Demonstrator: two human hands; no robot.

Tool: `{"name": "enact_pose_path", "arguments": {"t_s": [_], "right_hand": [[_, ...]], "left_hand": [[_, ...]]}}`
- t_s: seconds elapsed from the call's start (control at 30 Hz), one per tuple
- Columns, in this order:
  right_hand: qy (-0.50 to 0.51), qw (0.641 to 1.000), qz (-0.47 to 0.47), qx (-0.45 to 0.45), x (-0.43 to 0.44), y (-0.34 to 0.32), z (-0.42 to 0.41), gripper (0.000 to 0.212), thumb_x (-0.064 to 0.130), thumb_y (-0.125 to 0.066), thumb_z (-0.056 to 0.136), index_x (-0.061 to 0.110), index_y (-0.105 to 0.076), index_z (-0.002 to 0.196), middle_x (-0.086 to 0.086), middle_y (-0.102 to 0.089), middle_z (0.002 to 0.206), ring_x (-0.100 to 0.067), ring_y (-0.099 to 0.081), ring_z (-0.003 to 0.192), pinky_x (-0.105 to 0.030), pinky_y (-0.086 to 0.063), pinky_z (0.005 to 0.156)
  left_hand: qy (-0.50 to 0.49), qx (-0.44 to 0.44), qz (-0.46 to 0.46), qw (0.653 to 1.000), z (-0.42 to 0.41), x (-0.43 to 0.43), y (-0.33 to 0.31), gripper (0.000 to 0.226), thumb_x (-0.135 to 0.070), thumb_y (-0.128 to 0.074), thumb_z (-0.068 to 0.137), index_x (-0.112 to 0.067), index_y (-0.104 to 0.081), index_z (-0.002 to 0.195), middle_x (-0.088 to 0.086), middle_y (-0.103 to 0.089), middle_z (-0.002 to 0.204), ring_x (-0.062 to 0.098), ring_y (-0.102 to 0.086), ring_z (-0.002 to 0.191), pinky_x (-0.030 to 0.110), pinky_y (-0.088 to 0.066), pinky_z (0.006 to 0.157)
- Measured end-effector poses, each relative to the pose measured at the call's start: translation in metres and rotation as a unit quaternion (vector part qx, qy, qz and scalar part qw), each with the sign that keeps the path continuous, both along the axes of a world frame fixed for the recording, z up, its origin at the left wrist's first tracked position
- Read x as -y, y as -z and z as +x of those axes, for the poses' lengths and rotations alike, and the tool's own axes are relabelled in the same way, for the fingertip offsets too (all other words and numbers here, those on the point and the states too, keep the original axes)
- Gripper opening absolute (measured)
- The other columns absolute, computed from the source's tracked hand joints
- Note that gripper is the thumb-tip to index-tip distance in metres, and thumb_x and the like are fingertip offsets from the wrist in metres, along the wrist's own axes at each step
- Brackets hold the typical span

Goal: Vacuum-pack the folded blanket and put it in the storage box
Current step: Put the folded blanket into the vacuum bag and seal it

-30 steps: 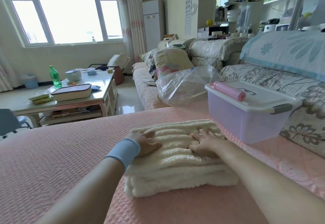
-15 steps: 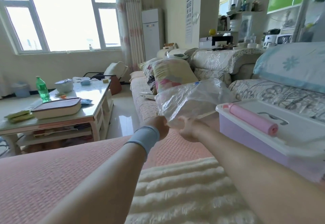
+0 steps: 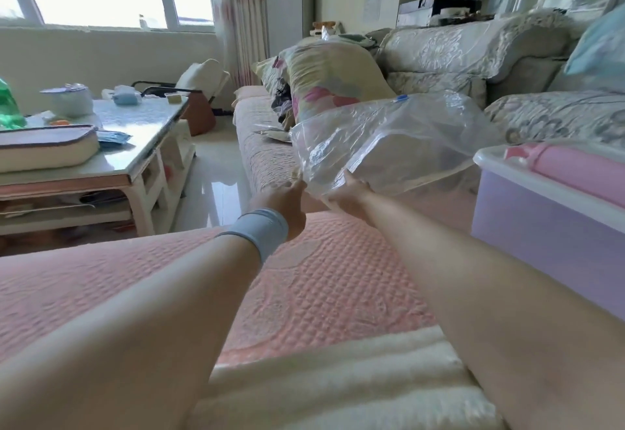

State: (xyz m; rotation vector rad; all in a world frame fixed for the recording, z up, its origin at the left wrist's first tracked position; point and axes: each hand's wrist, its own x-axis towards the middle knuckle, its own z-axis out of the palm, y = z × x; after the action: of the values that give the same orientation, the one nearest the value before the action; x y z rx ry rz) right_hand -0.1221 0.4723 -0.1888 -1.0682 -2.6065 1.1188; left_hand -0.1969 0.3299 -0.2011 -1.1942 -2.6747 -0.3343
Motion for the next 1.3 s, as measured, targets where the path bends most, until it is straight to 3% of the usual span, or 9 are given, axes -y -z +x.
{"name": "enact_pose_path", "arguments": {"t_s": [0.17, 0.3, 0.47, 0.57, 0.63, 0.7, 0.93, 1.1, 1.3], "right_hand": [[0.016, 0.99, -0.031, -0.136, 0.009, -0.002, -0.01, 0.026, 0.011, -0.047, 0.095, 0.018, -0.054, 0.119, -0.008, -0.049, 0.126, -0.022, -0.048, 0.115, -0.03, -0.038, 0.101], [0.012, 0.961, -0.096, -0.258, 0.026, -0.023, 0.006, 0.053, 0.011, -0.046, 0.098, 0.016, -0.041, 0.151, 0.0, -0.045, 0.15, -0.011, -0.047, 0.121, -0.021, -0.034, 0.098], [-0.002, 0.919, -0.189, -0.346, 0.061, -0.062, 0.05, 0.031, 0.01, -0.051, 0.1, 0.019, -0.068, 0.124, 0.009, -0.066, 0.122, -0.005, -0.059, 0.11, -0.024, -0.041, 0.088], [-0.052, 0.889, -0.281, -0.358, 0.086, -0.08, 0.085, 0.028, 0.005, -0.046, 0.101, 0.016, -0.071, 0.105, 0.004, -0.075, 0.11, -0.007, -0.068, 0.108, -0.042, -0.041, 0.096], [-0.065, 0.873, -0.32, -0.361, 0.103, -0.093, 0.106, 0.029, 0.001, -0.047, 0.099, 0.013, -0.072, 0.103, 0.001, -0.077, 0.103, -0.009, -0.071, 0.102, -0.045, -0.044, 0.1], [-0.049, 0.893, -0.277, -0.352, 0.124, -0.106, 0.127, 0.027, -0.001, -0.055, 0.094, 0.014, -0.072, 0.108, -0.004, -0.075, 0.108, -0.017, -0.07, 0.105, -0.043, -0.046, 0.102], [-0.165, 0.976, 0.121, -0.077, 0.229, -0.131, 0.186, 0.099, 0.002, -0.046, 0.073, 0.049, -0.009, 0.152, -0.002, 0.005, 0.159, -0.034, -0.046, 0.132, -0.031, -0.05, 0.087], [-0.088, 0.92, 0.379, -0.046, 0.285, -0.133, 0.213, 0.039, 0.022, -0.046, 0.096, 0.034, -0.054, 0.132, -0.005, -0.052, 0.129, -0.028, -0.049, 0.117, -0.038, -0.04, 0.09], [-0.086, 0.929, 0.313, -0.179, 0.348, -0.135, 0.259, 0.025, 0.027, -0.046, 0.101, 0.029, -0.07, 0.107, 0.002, -0.066, 0.104, -0.025, -0.058, 0.103, -0.032, -0.04, 0.072]], "left_hand": [[0.001, -0.002, -0.014, 1.0, -0.008, 0.016, 0.009, 0.067, -0.021, -0.056, 0.088, -0.028, -0.025, 0.147, -0.001, -0.041, 0.147, 0.026, -0.041, 0.132, 0.046, -0.048, 0.098], [0.001, -0.013, 0.016, 1.0, -0.003, 0.037, 0.001, 0.084, -0.019, -0.063, 0.085, -0.026, -0.013, 0.151, -0.003, -0.021, 0.158, 0.023, -0.026, 0.142, 0.044, -0.039, 0.108], [-0.011, -0.105, 0.101, 0.989, 0.012, 0.07, -0.027, 0.116, -0.014, -0.072, 0.079, -0.034, 0.018, 0.149, -0.004, 0.013, 0.161, 0.023, -0.001, 0.149, 0.043, -0.016, 0.119], [-0.016, -0.162, 0.147, 0.976, 0.031, 0.092, -0.052, 0.109, -0.021, -0.074, 0.079, -0.035, 0.006, 0.152, 0.0, -0.007, 0.162, 0.023, -0.012, 0.148, 0.045, -0.012, 0.118], [-0.002, -0.192, 0.186, 0.964, 0.044, 0.107, -0.07, 0.067, -0.024, -0.069, 0.085, -0.034, -0.038, 0.144, 0.001, -0.049, 0.144, 0.023, -0.043, 0.134, 0.043, -0.024, 0.116], [0.0, -0.17, 0.171, 0.971, 0.061, 0.125, -0.09, 0.031, -0.025, -0.058, 0.093, -0.037, -0.063, 0.121, -0.003, -0.069, 0.118, 0.022, -0.061, 0.112, 0.038, -0.039, 0.105], [0.008, -0.153, 0.003, 0.988, 0.145, 0.2, -0.148, 0.029, -0.04, -0.04, 0.098, -0.037, -0.066, 0.109, -0.003, -0.072, 0.104, 0.023, -0.067, 0.094, 0.032, -0.052, 0.078], [0.051, -0.154, -0.068, 0.984, 0.199, 0.267, -0.174, 0.032, -0.031, -0.039, 0.102, -0.018, -0.067, 0.094, 0.002, -0.071, 0.096, 0.024, -0.066, 0.091, 0.035, -0.052, 0.084], [0.038, -0.088, 0.122, 0.988, 0.252, 0.351, -0.17, 0.024, -0.036, -0.055, 0.096, -0.02, -0.07, 0.107, -0.002, -0.073, 0.099, 0.015, -0.067, 0.086, 0.027, -0.052, 0.086]]}}
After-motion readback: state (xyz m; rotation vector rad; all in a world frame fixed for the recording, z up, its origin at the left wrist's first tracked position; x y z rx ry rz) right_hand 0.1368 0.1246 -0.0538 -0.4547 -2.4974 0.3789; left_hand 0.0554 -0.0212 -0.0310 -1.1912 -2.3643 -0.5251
